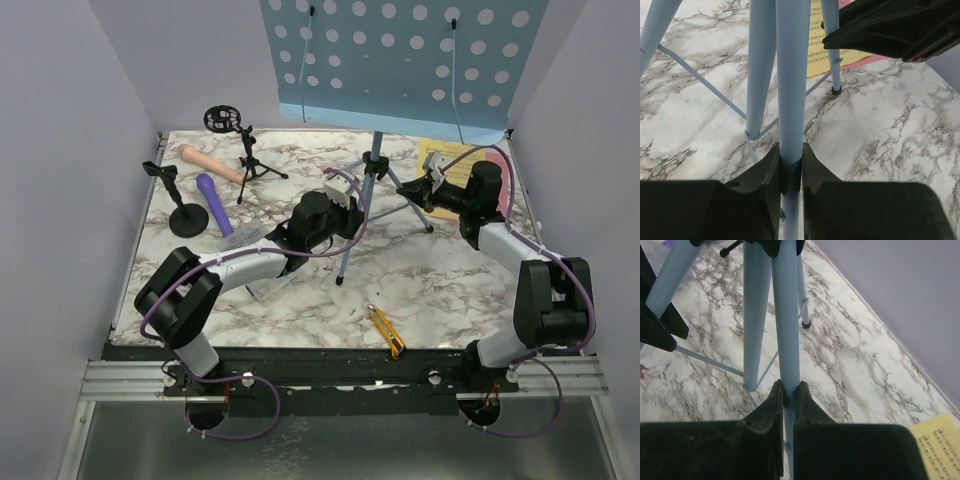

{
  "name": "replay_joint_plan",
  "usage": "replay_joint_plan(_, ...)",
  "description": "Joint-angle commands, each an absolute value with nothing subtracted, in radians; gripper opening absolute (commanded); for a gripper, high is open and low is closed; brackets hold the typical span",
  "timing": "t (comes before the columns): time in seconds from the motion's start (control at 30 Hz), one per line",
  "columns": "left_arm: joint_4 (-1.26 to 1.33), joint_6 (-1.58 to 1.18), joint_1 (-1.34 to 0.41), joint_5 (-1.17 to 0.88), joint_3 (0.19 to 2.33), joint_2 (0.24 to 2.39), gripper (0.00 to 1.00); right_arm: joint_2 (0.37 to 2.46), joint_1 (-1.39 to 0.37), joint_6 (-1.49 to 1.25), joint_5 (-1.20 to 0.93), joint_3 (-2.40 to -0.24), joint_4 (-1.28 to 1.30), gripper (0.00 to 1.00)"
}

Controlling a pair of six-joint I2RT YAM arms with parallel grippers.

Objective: Pack up the instrument practice props
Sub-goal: Close the music stand at the center of the board.

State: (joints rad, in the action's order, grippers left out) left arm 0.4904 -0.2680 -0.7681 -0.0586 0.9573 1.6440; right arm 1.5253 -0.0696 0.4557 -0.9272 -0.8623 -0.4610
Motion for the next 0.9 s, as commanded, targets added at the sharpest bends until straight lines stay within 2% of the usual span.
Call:
replay_joint_plan(0.0, 0.552, -0.269, -0.786, -0.062, 1.027, 1.592, 0.01, 1.466, -0.096, 0.358, -1.134, -0.846, -0.491, 0.00)
replay_joint_plan(0.2, 0.553, -0.249, -0.791, -0.063, 1.060, 1.604, 0.00, 1.451, -0.097, 0.272, -1.148, -0.821, -0.576, 0.00)
replay_joint_plan(0.47, 0.564, -0.180, -0.793, -0.009, 1.022, 1.521, 0.00, 1.414, -0.097, 0.235, -1.020, -0.780, -0.659, 0.00)
replay_joint_plan(0.87, 0.621, -0.141, -0.801, -0.009, 0.963, 1.510, 0.00, 1.381, -0.097, 0.267, -1.045, -0.745, -0.688, 0.00)
